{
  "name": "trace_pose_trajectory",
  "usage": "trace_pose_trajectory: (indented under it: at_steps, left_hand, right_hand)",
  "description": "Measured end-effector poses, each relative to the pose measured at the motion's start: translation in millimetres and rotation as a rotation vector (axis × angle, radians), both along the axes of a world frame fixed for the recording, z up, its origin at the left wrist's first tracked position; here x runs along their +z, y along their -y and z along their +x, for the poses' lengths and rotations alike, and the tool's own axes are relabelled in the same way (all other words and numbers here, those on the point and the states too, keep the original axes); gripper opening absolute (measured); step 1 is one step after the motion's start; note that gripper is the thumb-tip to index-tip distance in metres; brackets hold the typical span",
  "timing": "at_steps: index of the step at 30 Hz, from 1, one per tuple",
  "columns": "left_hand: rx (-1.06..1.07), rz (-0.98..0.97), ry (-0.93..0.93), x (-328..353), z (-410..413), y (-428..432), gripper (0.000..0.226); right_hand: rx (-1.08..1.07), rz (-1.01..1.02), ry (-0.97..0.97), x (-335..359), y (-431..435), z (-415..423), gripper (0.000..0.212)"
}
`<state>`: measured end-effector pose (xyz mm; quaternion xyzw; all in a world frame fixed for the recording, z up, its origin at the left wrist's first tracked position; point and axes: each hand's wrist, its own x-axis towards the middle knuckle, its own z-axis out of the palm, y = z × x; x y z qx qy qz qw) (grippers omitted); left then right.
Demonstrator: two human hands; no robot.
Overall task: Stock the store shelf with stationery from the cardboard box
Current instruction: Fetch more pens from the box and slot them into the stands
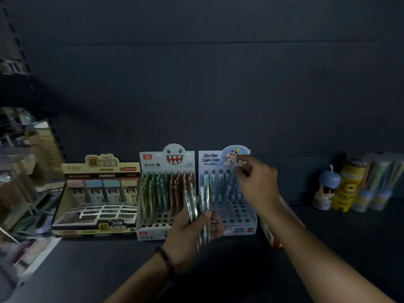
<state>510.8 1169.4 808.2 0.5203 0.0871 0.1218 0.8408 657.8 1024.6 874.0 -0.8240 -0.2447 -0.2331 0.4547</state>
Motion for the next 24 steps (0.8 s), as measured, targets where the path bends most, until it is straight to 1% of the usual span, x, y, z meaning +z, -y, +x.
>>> trace_pose_trajectory:
  at_steps: [7,10,14,17,18,20,22,24]
  left_hand:
    - [0.012,0.019,0.031,-14,5,-7,0.034]
    - [0.009,0.014,0.029,-15,5,-11,0.026]
    - [-0.005,-0.059,0.05,-14,6,-14,0.018]
    - [-0.02,-0.094,0.053,-15,6,-16,0.016]
    - [-0.024,-0.1,0.054,-15,5,-17,0.016]
    - [-0.039,-0.09,0.075,-14,3,-18,0.016]
    - [-0.051,-0.072,0.094,-13,2,-19,0.017]
    - [-0.054,-0.05,0.102,-13,0,-20,0.02]
  right_hand:
    - [0.001,-0.115,-0.02,-17,-9,14,0.026]
    - [0.012,-0.158,-0.003,-22,-13,12,0.022]
    - [0.002,-0.232,0.003,-27,-13,13,0.016]
    - [0.013,-0.315,-0.059,-24,-9,10,0.022]
    - [0.015,-0.3,-0.069,-22,-7,6,0.025]
    - [0.001,-0.202,-0.053,-18,-5,-5,0.025]
    - [0.0,-0.061,-0.027,-15,-6,-19,0.017]
    - [0.134,0.068,-0.112,-12,-12,-34,0.011]
